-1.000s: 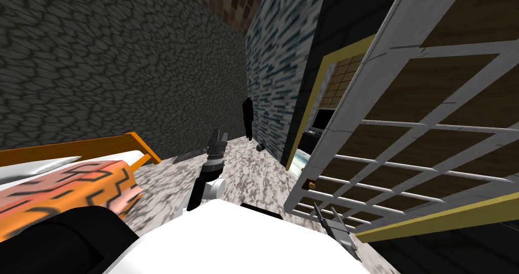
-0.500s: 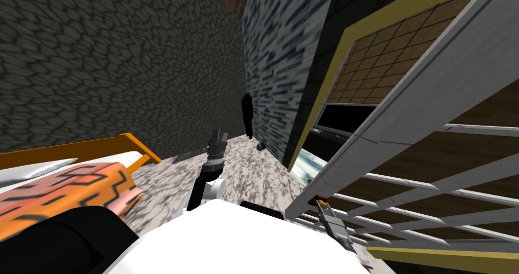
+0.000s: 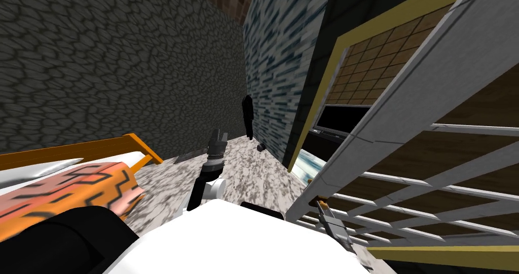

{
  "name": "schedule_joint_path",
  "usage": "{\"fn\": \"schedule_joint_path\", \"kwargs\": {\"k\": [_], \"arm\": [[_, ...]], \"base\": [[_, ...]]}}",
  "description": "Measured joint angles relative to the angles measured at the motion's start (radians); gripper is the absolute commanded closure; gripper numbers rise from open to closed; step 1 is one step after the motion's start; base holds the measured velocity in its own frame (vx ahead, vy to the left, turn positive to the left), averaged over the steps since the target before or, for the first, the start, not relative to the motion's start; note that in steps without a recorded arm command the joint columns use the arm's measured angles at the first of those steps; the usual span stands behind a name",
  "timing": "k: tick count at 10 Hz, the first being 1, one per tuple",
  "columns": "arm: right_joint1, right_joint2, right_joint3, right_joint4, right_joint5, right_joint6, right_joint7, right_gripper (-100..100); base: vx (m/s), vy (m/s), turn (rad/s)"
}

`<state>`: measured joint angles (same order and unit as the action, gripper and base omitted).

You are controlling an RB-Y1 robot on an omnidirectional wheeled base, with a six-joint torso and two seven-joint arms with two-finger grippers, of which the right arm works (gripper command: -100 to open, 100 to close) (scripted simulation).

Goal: Pull the door open

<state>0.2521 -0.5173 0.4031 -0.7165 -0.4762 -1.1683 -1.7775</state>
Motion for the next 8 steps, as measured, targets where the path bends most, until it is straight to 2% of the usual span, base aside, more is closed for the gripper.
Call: {"fn": "schedule_joint_path", "kwargs": {"k": [8], "arm": [[0.01, -0.026, 0.04, 0.026, 0.025, -0.053, -0.035, 100]], "base": [[-0.19, -0.06, 0.127]]}}
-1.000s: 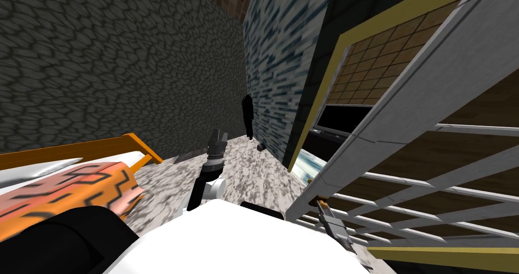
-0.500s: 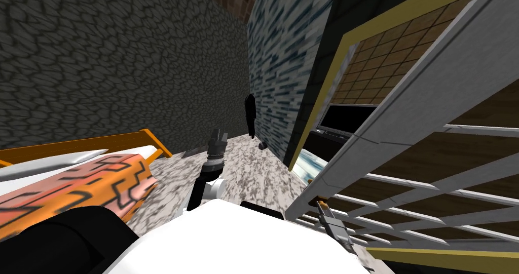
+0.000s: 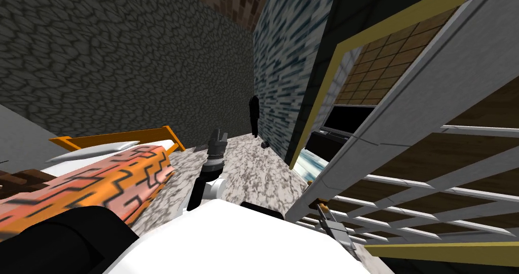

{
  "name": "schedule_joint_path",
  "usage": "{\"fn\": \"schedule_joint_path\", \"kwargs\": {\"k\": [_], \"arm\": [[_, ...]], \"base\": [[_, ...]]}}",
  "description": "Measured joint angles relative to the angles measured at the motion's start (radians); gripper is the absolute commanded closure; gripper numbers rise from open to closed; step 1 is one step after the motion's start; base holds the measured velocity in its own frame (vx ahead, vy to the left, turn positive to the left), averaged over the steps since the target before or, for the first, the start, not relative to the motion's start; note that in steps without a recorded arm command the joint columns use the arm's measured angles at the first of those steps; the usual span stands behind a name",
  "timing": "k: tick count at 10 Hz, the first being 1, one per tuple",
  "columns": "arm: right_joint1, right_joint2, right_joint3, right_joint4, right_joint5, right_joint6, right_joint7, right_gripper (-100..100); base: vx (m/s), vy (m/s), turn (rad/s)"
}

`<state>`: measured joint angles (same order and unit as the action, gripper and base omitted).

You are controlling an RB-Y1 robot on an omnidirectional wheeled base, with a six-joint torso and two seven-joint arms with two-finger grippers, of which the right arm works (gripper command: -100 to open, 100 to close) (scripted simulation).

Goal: Pull the door open

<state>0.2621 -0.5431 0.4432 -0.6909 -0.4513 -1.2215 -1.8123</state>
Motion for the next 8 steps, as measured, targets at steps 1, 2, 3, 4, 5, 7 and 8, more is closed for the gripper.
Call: {"fn": "schedule_joint_path", "kwargs": {"k": [1, 2, 3, 4, 5, 7, 8], "arm": [[-0.002, -0.003, 0.005, 0.008, 0.004, -0.011, -0.006, 100], [-0.002, -0.005, 0.011, 0.014, 0.007, -0.02, -0.011, 100], [0.001, -0.01, 0.015, 0.014, 0.01, -0.026, -0.014, 100], [0.002, -0.009, 0.017, 0.016, 0.011, -0.025, -0.015, 100], [0.0, -0.01, 0.018, 0.021, 0.011, -0.026, -0.017, 100], [-0.006, -0.011, 0.022, 0.029, 0.013, -0.033, -0.022, 100], [-0.01, -0.012, 0.024, 0.036, 0.015, -0.038, -0.025, 100]], "base": [[-0.19, -0.057, 0.11], [-0.175, -0.046, 0.104], [-0.073, -0.02, 0.025], [-0.133, -0.033, 0.122], [-0.196, -0.068, 0.144], [-0.196, -0.065, 0.142], [-0.213, -0.046, 0.145]]}}
